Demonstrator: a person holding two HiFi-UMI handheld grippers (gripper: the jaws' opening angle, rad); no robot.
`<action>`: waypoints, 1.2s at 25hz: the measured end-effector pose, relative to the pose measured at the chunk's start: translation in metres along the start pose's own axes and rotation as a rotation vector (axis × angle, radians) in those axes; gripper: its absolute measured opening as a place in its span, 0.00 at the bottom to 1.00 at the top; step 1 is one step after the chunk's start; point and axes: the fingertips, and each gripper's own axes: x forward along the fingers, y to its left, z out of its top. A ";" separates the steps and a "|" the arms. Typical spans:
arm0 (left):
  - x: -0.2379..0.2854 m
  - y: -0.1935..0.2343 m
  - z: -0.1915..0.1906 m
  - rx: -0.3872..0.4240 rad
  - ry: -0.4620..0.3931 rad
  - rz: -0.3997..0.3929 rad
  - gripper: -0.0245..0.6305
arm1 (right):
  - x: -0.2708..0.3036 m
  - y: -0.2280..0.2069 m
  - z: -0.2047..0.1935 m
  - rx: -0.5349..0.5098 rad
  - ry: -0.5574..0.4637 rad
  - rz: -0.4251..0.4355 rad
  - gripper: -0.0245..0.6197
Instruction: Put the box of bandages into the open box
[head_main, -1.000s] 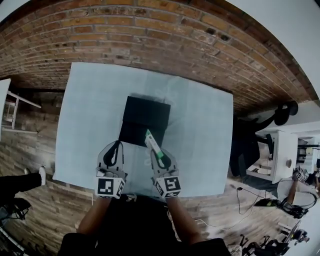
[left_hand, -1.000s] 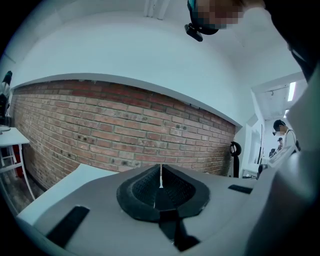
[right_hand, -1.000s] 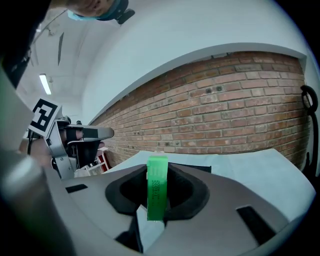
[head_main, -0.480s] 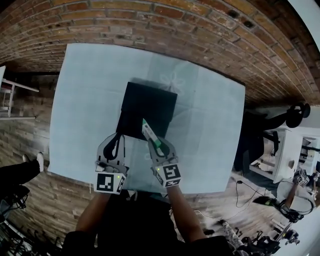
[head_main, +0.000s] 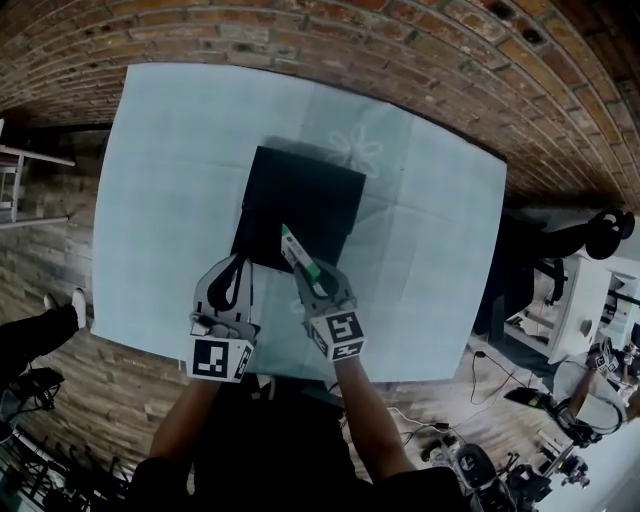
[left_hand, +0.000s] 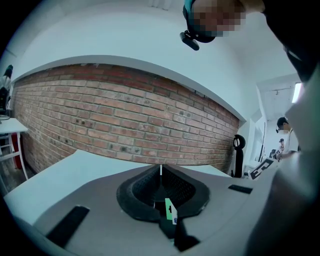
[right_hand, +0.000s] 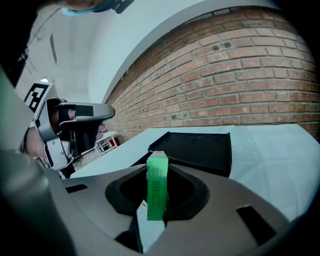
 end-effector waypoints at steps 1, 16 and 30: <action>0.002 0.000 0.000 0.002 0.002 -0.002 0.10 | 0.002 -0.001 -0.001 0.005 0.002 0.001 0.19; 0.007 -0.004 -0.010 -0.005 0.029 -0.037 0.10 | 0.023 -0.004 -0.028 0.054 0.123 0.056 0.20; 0.011 0.004 -0.016 -0.037 0.051 -0.043 0.10 | 0.030 -0.010 -0.030 0.014 0.170 0.043 0.22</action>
